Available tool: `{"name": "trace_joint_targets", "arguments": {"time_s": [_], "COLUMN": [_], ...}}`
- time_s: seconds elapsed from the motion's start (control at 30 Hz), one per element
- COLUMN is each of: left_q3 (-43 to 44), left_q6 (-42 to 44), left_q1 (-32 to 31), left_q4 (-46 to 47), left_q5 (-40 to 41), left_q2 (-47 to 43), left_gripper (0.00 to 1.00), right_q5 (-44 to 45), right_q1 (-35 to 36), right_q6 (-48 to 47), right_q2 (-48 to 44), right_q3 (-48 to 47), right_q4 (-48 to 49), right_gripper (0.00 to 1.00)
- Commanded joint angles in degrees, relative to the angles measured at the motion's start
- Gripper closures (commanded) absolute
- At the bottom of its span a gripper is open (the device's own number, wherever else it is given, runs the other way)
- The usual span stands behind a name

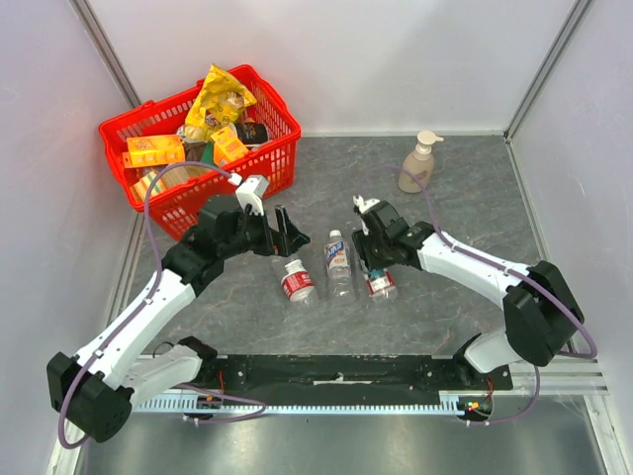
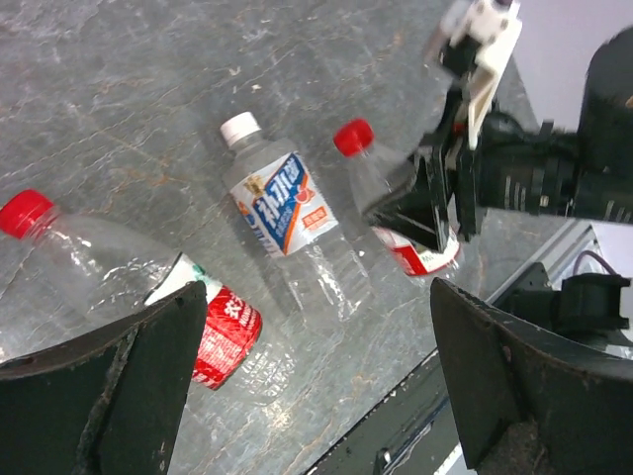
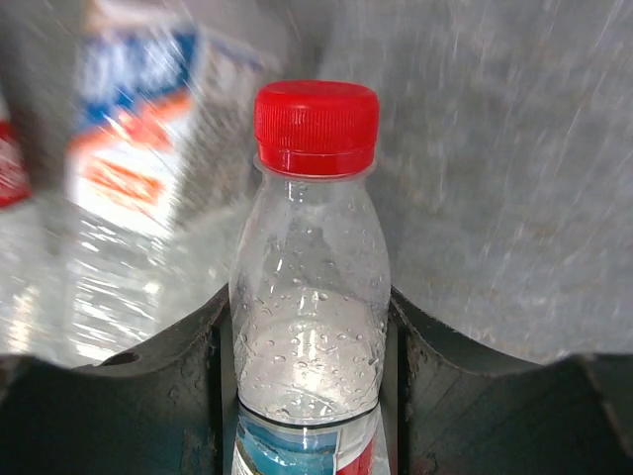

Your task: Unscrew the bottle caps

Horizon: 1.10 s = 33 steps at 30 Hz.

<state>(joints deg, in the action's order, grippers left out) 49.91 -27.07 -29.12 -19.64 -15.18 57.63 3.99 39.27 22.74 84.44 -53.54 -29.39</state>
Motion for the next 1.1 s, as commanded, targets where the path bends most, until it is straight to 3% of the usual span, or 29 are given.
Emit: {"name": "trace_joint_targets", "arguments": {"time_s": [0.0, 0.23, 0.57, 0.77, 1.07], "left_q3": [1.77, -0.07, -1.66, -1.22, 1.68], "left_q6": [2.64, -0.35, -6.68, -8.08, -9.49], "left_q1": [-0.41, -0.41, -2.51, -6.64, -10.16], "left_q4": [4.34, 15.75, 36.76, 47.13, 51.45], "left_q5": [-5.82, -16.53, -26.91, -30.70, -31.14], "left_q2": [-2.08, -1.03, 7.06, 12.15, 19.18], "left_gripper": [0.00, 0.00, 0.00, 0.00, 0.04], "right_q5": [1.72, 2.60, -1.08, -3.81, -6.10], "right_q1": [-0.07, -0.24, -0.42, -0.42, -0.42], "right_q6": [-1.12, 4.05, 20.49, 24.36, 25.25], "right_q2": [-1.91, -10.16, -22.83, -23.80, -23.36], "right_q3": [-8.76, -11.68, 0.97, 3.08, 3.44], "right_q4": [3.10, 11.97, 37.46, 43.17, 44.50], "right_gripper": [0.62, 0.62, 0.62, 0.61, 0.60]}}
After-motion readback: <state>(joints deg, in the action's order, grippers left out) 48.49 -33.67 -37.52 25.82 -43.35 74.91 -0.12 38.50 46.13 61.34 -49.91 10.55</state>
